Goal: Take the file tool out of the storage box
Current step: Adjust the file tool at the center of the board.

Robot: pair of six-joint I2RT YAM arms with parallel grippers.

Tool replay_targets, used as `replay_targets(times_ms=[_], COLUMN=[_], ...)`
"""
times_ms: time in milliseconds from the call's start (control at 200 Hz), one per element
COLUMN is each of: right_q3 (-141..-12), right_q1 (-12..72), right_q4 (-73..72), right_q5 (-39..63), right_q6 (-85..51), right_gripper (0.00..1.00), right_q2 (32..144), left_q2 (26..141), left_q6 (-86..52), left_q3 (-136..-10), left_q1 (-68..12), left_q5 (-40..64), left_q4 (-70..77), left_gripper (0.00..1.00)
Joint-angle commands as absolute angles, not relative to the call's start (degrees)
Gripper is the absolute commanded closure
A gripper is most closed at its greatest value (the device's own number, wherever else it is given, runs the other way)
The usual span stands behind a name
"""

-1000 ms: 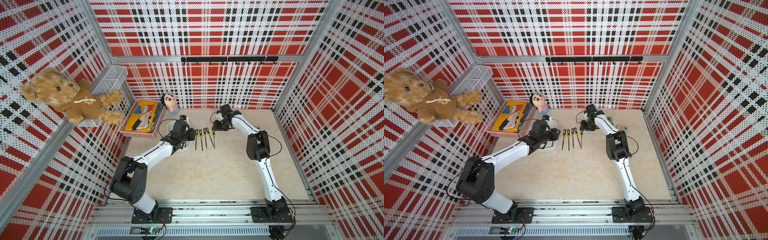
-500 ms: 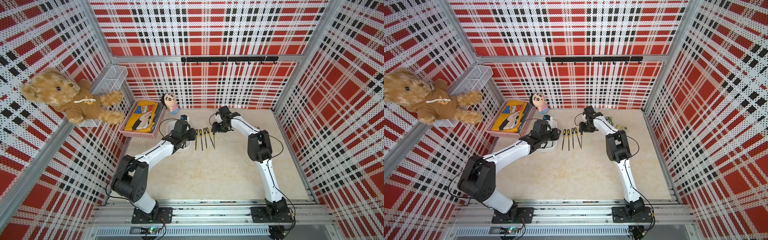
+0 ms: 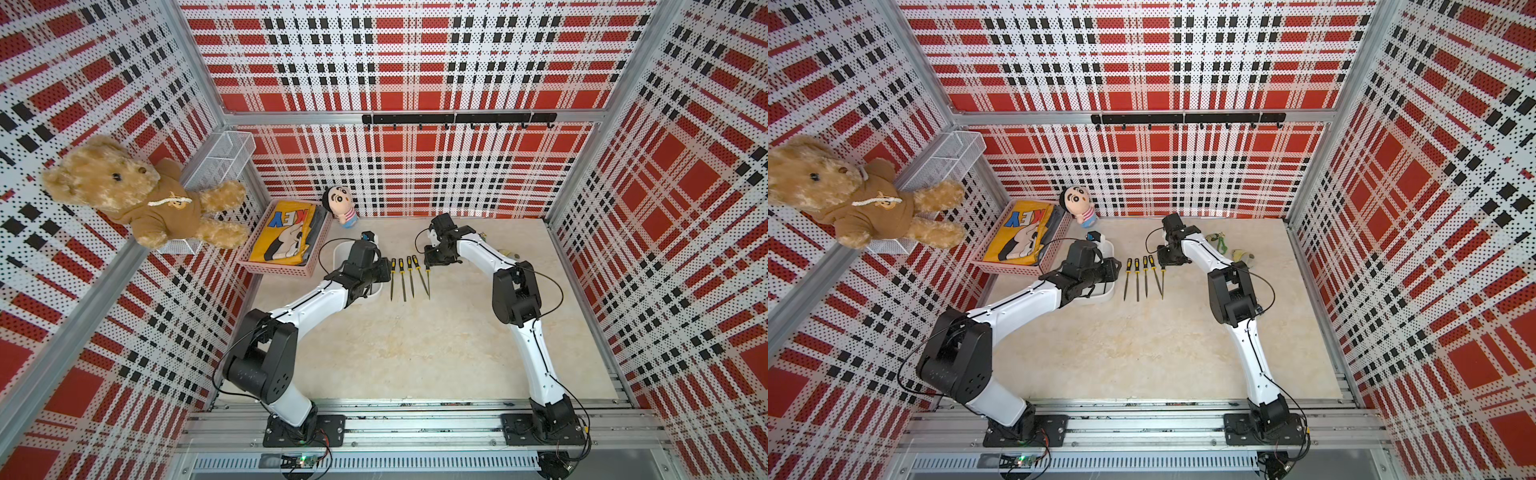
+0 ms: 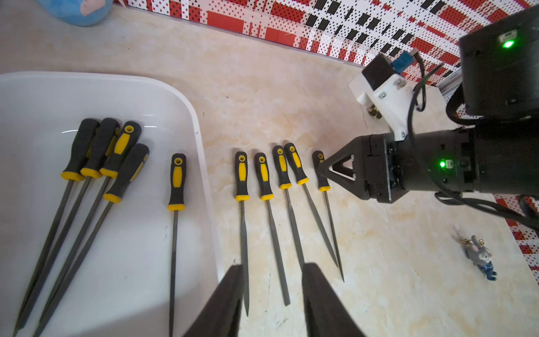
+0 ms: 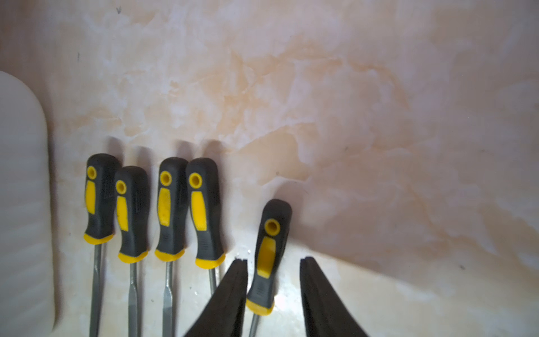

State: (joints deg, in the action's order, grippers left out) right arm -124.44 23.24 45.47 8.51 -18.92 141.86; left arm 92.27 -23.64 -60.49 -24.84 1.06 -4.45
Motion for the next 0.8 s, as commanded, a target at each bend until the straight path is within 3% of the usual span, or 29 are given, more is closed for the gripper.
replay_targets(times_ms=[0,421,792], right_q3=[-124.3,-125.5,-125.0], right_q1=[23.6,25.2,25.2], right_q4=[44.8,44.6,44.7], right_q5=[7.3,7.3,4.9], right_q6=[-19.2,-19.6,-20.1], right_gripper=[0.62,0.54,0.77], right_q2=[143.3,144.6,145.2], left_q2=[92.7,92.4,92.3], left_q6=[-22.5,-22.5,-22.2], left_q3=[-61.9,-61.4,-61.0], left_q1=[-25.2,-25.1,-25.1], left_q5=[0.3,0.0,-0.8], left_q4=[-5.4,-5.9,-6.3], left_gripper=[0.59,0.59,0.59])
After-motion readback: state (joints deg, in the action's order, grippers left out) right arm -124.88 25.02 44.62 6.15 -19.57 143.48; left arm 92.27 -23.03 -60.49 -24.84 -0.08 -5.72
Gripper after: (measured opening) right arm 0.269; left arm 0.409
